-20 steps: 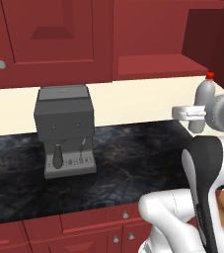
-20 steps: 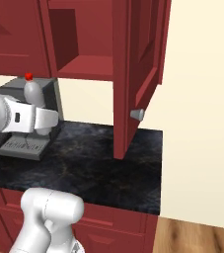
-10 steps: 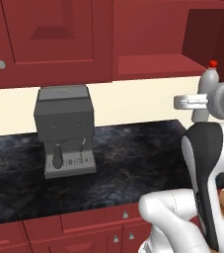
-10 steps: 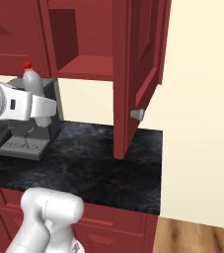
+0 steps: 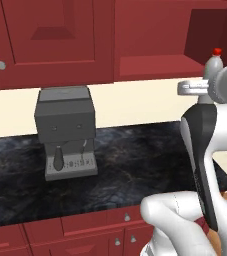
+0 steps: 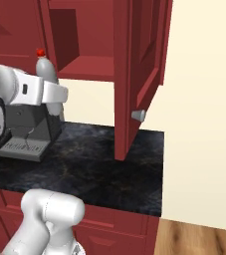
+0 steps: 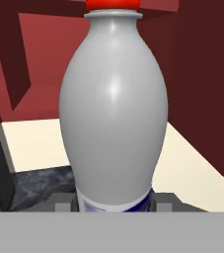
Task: Pick the bottled water, milk, boxed drink from the counter and place them in the open cabinet.
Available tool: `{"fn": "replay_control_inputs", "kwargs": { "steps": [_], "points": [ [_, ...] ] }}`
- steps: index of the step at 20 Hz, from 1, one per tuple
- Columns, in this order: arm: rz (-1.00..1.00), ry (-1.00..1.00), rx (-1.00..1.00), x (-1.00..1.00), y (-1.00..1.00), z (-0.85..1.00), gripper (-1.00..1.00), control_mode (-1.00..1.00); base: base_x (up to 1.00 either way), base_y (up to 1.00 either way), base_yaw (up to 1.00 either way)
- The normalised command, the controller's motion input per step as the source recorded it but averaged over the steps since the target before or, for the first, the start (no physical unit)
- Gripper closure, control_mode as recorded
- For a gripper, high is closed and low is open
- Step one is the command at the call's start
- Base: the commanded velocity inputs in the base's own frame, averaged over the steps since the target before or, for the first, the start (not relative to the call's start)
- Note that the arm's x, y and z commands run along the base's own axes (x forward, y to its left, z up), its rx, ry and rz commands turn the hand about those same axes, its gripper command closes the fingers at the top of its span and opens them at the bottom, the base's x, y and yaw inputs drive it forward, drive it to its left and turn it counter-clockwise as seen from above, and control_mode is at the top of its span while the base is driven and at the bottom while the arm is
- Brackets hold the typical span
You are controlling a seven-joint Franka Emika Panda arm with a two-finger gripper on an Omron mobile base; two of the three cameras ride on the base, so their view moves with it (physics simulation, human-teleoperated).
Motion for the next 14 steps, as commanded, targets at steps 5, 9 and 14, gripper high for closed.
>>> {"fn": "replay_control_inputs", "kwargs": {
  "steps": [5,9,14],
  "points": [
    [-0.03,-0.02,-0.04,0.41,-0.15,0.0,1.0,-1.0,0.0,0.0,0.0],
    [-0.03,-0.03,-0.03,0.44,-0.2,0.02,1.0,-1.0,0.0,0.0,0.0],
    [-0.02,-0.04,-0.04,0.45,-0.23,0.1,1.0,-1.0,0.0,0.0,0.0]
  ]
}}
